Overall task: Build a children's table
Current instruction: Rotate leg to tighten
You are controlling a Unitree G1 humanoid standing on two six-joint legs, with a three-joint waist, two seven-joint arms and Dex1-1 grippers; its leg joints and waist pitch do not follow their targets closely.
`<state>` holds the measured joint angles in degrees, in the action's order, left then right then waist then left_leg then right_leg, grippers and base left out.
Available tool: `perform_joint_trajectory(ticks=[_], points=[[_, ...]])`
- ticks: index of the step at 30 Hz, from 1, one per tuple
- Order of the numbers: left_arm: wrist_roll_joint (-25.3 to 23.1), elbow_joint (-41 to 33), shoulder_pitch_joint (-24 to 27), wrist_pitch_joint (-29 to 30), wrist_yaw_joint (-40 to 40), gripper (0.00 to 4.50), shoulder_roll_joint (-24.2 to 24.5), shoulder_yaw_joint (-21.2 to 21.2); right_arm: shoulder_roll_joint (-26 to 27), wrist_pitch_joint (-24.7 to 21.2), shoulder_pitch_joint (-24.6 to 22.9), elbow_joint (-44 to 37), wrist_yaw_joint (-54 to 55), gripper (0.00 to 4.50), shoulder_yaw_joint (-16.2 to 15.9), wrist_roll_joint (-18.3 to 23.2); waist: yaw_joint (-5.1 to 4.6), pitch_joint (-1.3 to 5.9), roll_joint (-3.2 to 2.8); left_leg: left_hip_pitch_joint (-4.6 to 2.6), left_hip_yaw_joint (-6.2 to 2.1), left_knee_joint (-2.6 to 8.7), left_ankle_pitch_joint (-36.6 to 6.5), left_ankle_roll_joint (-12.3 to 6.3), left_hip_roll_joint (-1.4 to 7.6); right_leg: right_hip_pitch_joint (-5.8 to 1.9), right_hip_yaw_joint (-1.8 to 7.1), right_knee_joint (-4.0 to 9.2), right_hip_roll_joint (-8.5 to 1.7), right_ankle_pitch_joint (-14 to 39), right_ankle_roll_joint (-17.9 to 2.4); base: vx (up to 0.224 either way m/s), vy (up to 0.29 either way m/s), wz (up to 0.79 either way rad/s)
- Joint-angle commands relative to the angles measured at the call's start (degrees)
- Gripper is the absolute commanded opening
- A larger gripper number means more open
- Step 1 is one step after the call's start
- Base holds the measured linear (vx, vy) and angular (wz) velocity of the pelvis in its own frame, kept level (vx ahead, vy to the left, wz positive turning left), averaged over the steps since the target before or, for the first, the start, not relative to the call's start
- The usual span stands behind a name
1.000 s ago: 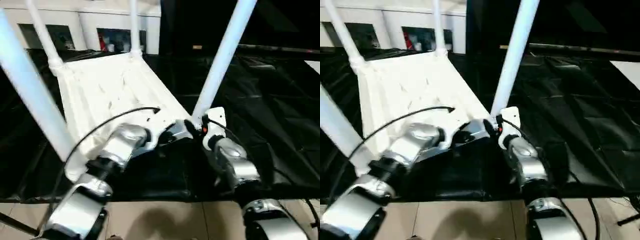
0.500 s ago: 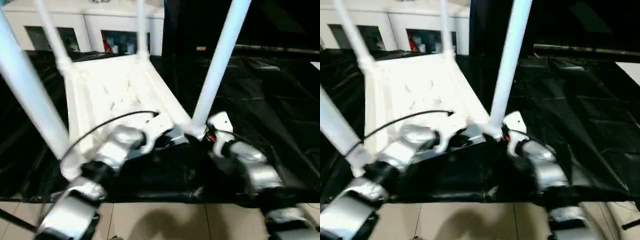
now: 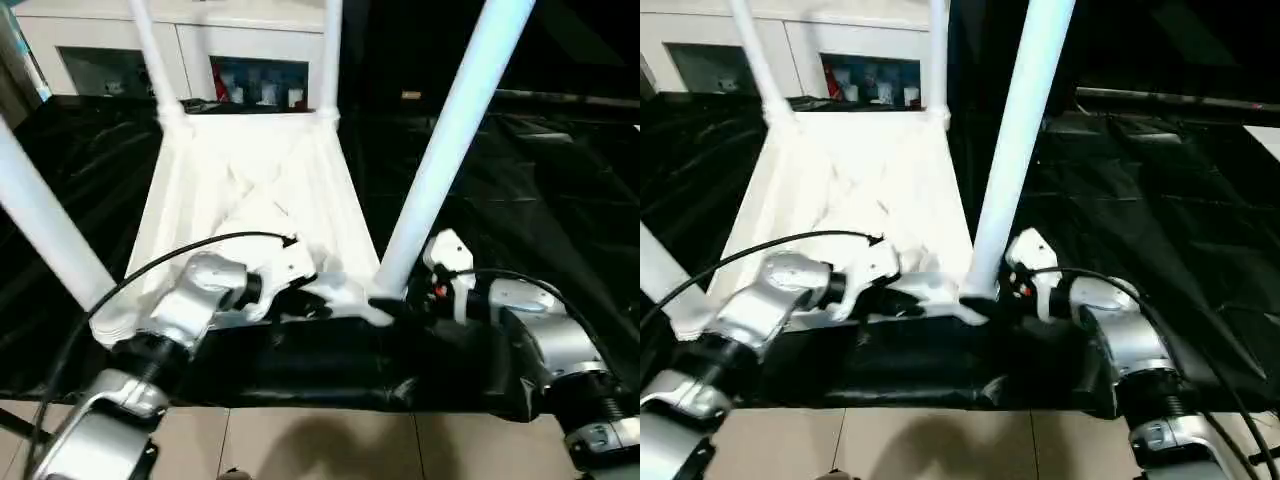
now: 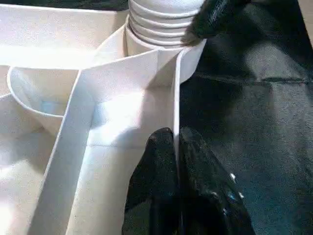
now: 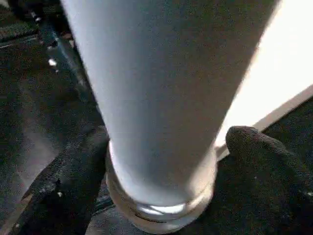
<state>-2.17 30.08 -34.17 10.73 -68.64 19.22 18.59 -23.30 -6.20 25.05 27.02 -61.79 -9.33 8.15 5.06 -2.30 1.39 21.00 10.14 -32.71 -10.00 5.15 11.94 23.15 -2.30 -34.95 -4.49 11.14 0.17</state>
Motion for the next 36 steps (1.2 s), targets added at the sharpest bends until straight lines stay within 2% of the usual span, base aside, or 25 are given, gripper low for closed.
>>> perform_joint_trajectory(ticks=[1,3,4,5,12,17,19,20,21,22,23,24,25,26,27,28,30,31,32,33,34,36], points=[[2.8,0.2,1.4,0.2,-1.8,0.0,-1.3,0.5,-0.7,0.3,1.0,0.2,-0.1,3.72,-0.3,-1.1,-0.04,3.28,1.05,-0.33,0.39,2.94,-6.9,-5.83,1.01,-2.96,1.75,3.37,-2.84,3.6,-13.9,0.0,0.0,0.0],[2.7,0.1,1.4,0.4,-1.8,0.0,-1.3,0.3,-0.4,0.4,1.4,0.9,0.4,3.72,-0.1,-1.0,-0.06,3.23,1.16,-0.29,0.39,2.96,-7.4,-5.47,0.96,-3.01,1.78,3.46,-2.86,4.8,-13.5,0.0,0.0,0.0],[2.6,-0.1,1.5,0.5,-1.9,0.0,-1.3,0.3,-0.2,0.3,1.6,1.1,0.4,3.43,0.1,-0.7,-0.06,3.21,1.13,-0.31,0.37,3.0,-7.6,-5.37,0.98,-3.0,1.76,3.52,-2.87,5.4,-13.4,0.0,0.0,0.0],[2.6,-0.1,1.5,0.6,-1.9,0.0,-1.3,0.3,-0.1,0.2,1.6,1.2,0.5,3.43,0.1,-0.6,-0.09,3.23,1.12,-0.34,0.37,2.99,-7.7,-5.23,1.0,-2.98,1.77,3.54,-2.87,5.7,-13.3,0.0,0.0,0.0],[2.5,-0.7,1.8,1.1,-2.0,0.0,-1.0,0.3,0.1,0.3,1.7,1.5,0.2,2.88,0.2,-0.3,-0.04,3.31,1.12,-0.36,0.39,2.88,-6.9,-5.45,0.97,-3.05,1.75,3.35,-2.79,4.3,-13.5,0.0,0.0,0.0],[2.1,-0.2,1.7,1.8,-1.0,0.0,-1.4,0.3,0.7,0.5,1.0,2.3,1.2,2.8,0.7,-0.2,-0.04,3.4,1.09,-0.32,0.41,2.77,-6.3,-5.64,0.93,-3.12,1.76,3.18,-2.76,3.1,-13.8,0.0,0.0,0.0],[0.8,2.4,0.4,2.6,4.0,0.0,-3.5,-0.3,3.4,1.5,1.4,5.6,9.7,2.77,2.4,-1.8,-0.32,3.16,0.85,-0.33,0.47,2.92,-7.4,-5.01,0.89,-2.77,1.75,3.48,-2.7,4.4,-13.9,0.0,0.0,0.0],[-0.3,4.6,-0.7,2.9,8.3,0.0,-5.2,-0.9,5.0,2.3,1.9,7.9,16.1,2.77,3.4,-3.2,-0.39,3.05,1.05,-0.31,0.31,3.11,-9.3,-3.83,0.77,-3.01,1.67,3.86,-2.82,8.2,-13.0,0.0,0.0,0.0],[-0.9,5.9,-1.4,3.0,10.9,0.0,-6.2,-1.2,6.1,2.7,2.2,9.4,20.0,2.77,4.0,-4.1,-0.63,2.96,1.0,-0.29,0.38,3.14,-9.7,-3.14,0.77,-2.72,1.73,4.03,-2.86,10.0,-12.4,0.0,0.0,0.0],[-1.5,9.2,-3.2,4.1,17.3,0.0,-9.0,-2.7,8.9,1.3,2.4,11.2,26.9,2.76,6.0,-3.7,-0.86,2.91,0.89,-0.43,0.18,3.33,-11.2,-1.57,0.68,-2.85,1.64,4.38,-2.94,14.3,-11.4,0.0,0.0,0.0],[-1.8,10.9,-4.3,4.3,20.8,0.0,-10.4,-3.3,10.8,0.3,2.5,11.6,30.1,2.76,7.3,-2.8,-1.02,2.93,0.86,-0.7,0.2,3.35,-12.2,-0.76,0.65,-2.56,1.74,4.74,-2.91,16.7,-10.6,0.0,0.0,0.0],[-1.8,10.9,-4.3,4.3,20.8,0.0,-10.4,-3.3,10.8,0.3,2.5,11.6,30.1,2.75,7.3,-2.8,-1.03,3.05,1.12,-0.79,0.14,3.3,-12.4,-0.85,0.65,-2.63,1.81,4.77,-2.94,16.5,-10.2,0.0,0.0,0.0],[-2.1,12.5,-5.2,4.5,23.6,0.0,-11.7,-3.7,12.6,-0.5,2.5,12.0,33.2,2.75,8.5,-2.1,-1.07,3.03,1.2,-0.53,0.09,3.36,-12.0,-1.15,0.61,-2.84,1.74,4.74,-2.89,16.1,-10.1,0.0,0.0,0.0],[-2.4,13.6,-5.9,4.6,25.6,0.0,-13.1,-3.8,14.6,-0.9,2.6,11.9,36.0,2.75,8.9,-1.9,-1.05,2.87,0.63,-0.55,0.14,3.39,-12.6,-1.48,0.53,-2.53,1.76,4.97,-2.81,16.7,-9.6,0.0,0.0,0.0],[-2.7,14.5,-6.5,4.6,27.4,0.0,-14.3,-3.8,16.5,-0.9,2.8,12.0,38.6,2.75,9.1,-2.0,-1.15,2.94,0.72,-0.62,0.19,3.37,-12.7,-1.57,0.51,-2.49,1.78,5.1,-2.79,16.8,-9.4,0.0,0.0,0.0],[-2.9,14.9,-6.8,4.7,27.9,0.0,-15.2,-3.6,18.0,-1.0,2.8,11.8,39.3,2.75,8.6,-2.1,-1.12,3.12,0.4,-0.54,0.02,3.41,-12.2,-1.36,0.54,-2.66,1.79,4.94,-2.91,16.1,-9.4,0.0,0.0,0.0],[-3.0,14.8,-6.9,4.6,27.6,0.0,-16.4,-2.9,20.2,-0.4,2.8,10.8,38.2,2.75,7.0,-2.4,-1.2,3.1,0.63,-0.33,0.0,3.47,-12.1,-1.59,0.49,-2.77,1.68,4.84,-2.74,14.5,-9.6,0.0,0.0,0.0],[-3.2,15.1,-7.1,4.0,27.2,0.0,-16.9,-2.7,21.2,0.7,3.0,10.3,36.6,2.75,5.9,-2.5,-1.15,3.11,0.31,-0.36,-0.08,3.52,-12.2,-1.61,0.52,-2.76,1.66,4.83,-2.77,14.5,-9.6,0.0,0.0,0.0],[-3.3,15.2,-7.1,3.8,27.0,0.0,-17.1,-2.7,21.4,1.1,3.0,10.1,35.8,2.75,5.5,-2.5,-1.25,3.16,0.38,-0.33,-0.01,3.48,-12.2,-1.78,0.53,-2.75,1.67,4.87,-2.73,14.1,-9.6,0.0,0.0,0.0],[-3.4,15.4,-7.2,3.6,26.9,0.0,-17.2,-2.6,21.5,1.6,3.0,9.9,35.0,3.31,5.0,-2.5,-1.24,3.2,0.47,-0.27,-0.02,3.44,-11.8,-2.03,0.51,-2.82,1.65,4.82,-2.71,13.4,-9.7,0.0,0.0,0.0],[-3.6,15.9,-7.4,3.1,27.0,0.0,-17.3,-2.6,21.5,2.2,3.1,9.8,34.2,3.31,4.6,-2.8,-1.22,3.23,0.3,-0.25,-0.01,3.4,-11.5,-2.23,0.54,-2.83,1.7,4.74,-2.76,12.6,-10.0,0.0,0.0,0.0],[-3.6,16.0,-7.2,2.0,25.7,0.0,-16.7,-2.3,20.3,3.2,3.0,9.0,31.8,3.47,4.2,-2.6,-1.22,3.17,0.51,-0.19,0.06,3.4,-12.1,-2.62,0.49,-2.85,1.64,4.9,-2.78,13.6,-9.9,0.0,0.0,0.0]])
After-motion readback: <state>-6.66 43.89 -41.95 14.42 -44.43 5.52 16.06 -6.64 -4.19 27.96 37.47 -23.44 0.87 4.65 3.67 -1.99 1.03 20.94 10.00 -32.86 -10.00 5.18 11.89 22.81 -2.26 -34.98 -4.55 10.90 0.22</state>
